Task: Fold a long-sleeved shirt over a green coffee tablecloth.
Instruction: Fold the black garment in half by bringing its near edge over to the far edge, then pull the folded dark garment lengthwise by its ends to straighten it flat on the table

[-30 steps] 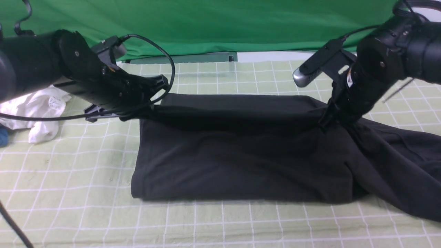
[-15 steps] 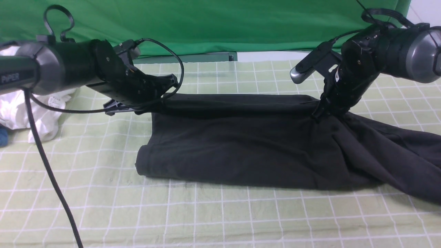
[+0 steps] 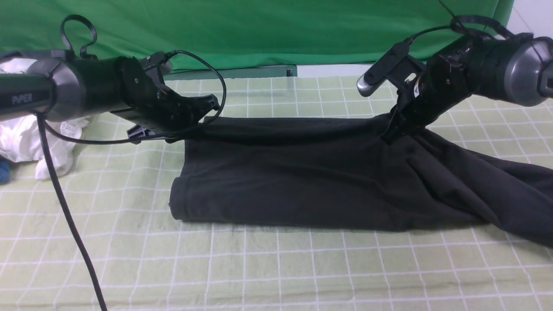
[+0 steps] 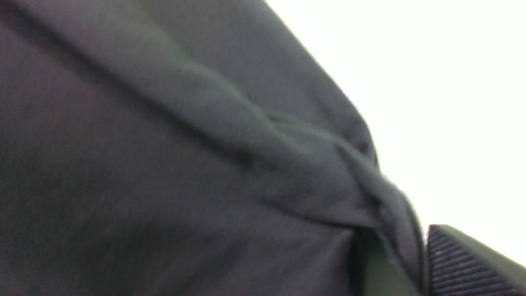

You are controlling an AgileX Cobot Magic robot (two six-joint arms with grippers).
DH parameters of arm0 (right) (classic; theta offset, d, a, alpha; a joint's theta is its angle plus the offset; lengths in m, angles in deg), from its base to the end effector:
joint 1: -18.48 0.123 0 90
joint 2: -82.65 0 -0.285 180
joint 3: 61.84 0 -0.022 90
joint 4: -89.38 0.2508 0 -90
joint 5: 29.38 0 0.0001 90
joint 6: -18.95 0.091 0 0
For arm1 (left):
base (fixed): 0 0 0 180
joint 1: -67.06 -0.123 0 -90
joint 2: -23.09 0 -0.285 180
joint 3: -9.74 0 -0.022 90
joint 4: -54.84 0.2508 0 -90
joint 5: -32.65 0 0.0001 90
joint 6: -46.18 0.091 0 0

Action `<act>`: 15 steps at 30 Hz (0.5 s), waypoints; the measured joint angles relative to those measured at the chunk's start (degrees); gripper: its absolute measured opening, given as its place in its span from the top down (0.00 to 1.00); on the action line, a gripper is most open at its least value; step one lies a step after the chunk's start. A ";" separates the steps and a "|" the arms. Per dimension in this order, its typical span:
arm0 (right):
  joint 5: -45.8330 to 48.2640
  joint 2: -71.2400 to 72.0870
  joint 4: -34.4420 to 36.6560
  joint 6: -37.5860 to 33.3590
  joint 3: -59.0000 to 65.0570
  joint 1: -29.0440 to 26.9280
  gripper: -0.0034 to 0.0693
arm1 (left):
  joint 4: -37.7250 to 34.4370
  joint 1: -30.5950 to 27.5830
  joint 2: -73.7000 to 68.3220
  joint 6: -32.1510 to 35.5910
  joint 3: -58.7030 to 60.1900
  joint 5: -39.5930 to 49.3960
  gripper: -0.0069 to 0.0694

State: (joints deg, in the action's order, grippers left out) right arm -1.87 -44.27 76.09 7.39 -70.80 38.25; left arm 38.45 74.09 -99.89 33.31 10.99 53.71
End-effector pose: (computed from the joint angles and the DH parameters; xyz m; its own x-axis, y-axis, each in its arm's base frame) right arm 0.4315 0.1448 0.1787 -0.5954 -0.6335 -0.4941 -0.5613 0.7680 -0.3083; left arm 0.4230 -0.0615 0.1654 -0.7972 -0.3757 -0.4726 -0.2233 0.9108 -0.3473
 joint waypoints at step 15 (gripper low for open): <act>12.79 12.00 -7.94 10.10 0.00 -0.48 0.39 | 4.34 -0.79 8.53 0.00 -2.52 5.17 0.21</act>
State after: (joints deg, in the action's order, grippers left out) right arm 10.92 -32.27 68.14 17.48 -70.80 37.77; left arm 42.79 73.30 -91.36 33.31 8.48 58.88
